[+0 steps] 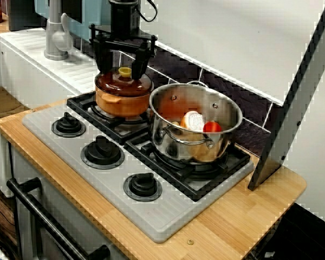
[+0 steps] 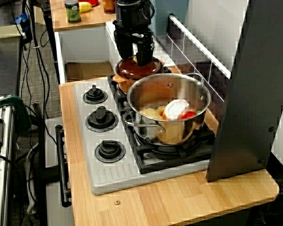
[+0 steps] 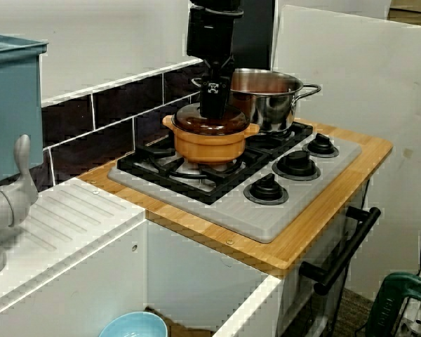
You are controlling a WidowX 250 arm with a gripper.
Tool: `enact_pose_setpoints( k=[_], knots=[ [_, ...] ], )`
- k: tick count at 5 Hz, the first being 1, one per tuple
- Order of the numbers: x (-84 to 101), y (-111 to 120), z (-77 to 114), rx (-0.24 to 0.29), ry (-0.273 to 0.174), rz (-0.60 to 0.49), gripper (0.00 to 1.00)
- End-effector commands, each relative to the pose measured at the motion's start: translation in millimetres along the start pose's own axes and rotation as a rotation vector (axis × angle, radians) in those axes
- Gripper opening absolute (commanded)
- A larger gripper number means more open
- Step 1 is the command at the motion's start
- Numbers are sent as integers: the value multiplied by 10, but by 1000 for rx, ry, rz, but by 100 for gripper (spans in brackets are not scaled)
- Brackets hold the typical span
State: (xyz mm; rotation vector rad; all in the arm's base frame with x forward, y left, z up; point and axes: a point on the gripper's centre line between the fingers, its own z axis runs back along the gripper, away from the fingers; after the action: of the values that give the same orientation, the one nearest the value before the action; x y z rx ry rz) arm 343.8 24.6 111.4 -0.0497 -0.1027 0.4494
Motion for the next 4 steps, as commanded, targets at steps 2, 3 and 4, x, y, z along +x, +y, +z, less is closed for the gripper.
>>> enact_pose_setpoints(
  k=[2, 3, 4],
  knots=[
    [134, -4, -10, 2, 20, 20, 100],
    [201, -47, -28, 12, 32, 14, 100],
    [177, -72, -1, 27, 33, -16, 100]
  ],
)
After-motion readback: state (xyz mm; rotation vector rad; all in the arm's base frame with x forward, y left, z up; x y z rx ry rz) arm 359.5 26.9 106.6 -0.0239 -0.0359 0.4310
